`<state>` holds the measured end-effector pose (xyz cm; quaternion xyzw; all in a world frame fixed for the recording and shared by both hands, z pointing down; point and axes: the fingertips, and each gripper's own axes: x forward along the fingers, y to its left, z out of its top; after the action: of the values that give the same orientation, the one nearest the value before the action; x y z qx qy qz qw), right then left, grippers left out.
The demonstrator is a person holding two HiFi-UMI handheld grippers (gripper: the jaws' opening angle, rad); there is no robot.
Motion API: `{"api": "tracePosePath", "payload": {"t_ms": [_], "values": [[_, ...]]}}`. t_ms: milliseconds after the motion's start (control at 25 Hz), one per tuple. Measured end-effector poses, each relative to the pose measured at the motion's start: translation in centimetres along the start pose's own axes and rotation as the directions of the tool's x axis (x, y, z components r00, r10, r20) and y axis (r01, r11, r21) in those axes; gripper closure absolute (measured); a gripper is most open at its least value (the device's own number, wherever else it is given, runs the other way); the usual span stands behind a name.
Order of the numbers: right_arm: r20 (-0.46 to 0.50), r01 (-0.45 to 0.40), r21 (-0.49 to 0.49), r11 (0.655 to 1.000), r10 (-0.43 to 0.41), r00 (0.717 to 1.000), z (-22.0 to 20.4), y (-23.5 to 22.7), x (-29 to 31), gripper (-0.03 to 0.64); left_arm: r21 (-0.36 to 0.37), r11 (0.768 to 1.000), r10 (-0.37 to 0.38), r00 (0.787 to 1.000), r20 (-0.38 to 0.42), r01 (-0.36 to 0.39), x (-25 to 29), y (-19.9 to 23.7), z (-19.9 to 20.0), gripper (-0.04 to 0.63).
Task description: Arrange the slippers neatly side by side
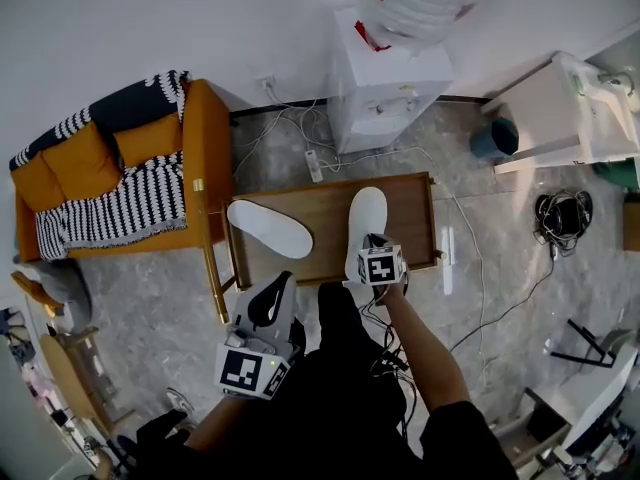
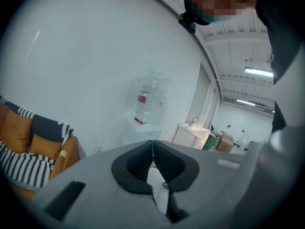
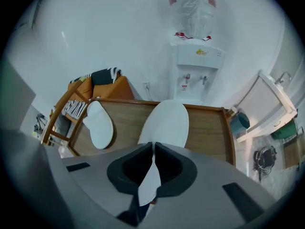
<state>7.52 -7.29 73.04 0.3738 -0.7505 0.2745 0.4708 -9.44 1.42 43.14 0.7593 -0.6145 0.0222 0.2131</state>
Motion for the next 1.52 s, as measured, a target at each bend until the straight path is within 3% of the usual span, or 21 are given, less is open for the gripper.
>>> {"api": "tracePosePath", "payload": {"t_ms": [240,720,1520], "values": [[-0.031,-0.010,-0.104,0.995,0.006,0.999,0.1,-0.1,1.2,0.593,-0.023,1.000,0.018,1.000,-0.016,-0.018,-0.3,0.5,-0.8,0.578],[-0.067,-0.003,-0.119,0.993,-0.005,0.998,0.0,-1.0,2.8,0.594,-0.035,0.999,0.035,0.999,-0.028,-0.036,0.3,0.7,-1.1,0.578],[-0.031,-0.006,-0.083,0.996,0.003,1.000,0.7,-1.4,3.4,0.586,-0.040,0.998,0.055,0.998,-0.035,-0.056,0.0,0.8,-1.5,0.578]]}}
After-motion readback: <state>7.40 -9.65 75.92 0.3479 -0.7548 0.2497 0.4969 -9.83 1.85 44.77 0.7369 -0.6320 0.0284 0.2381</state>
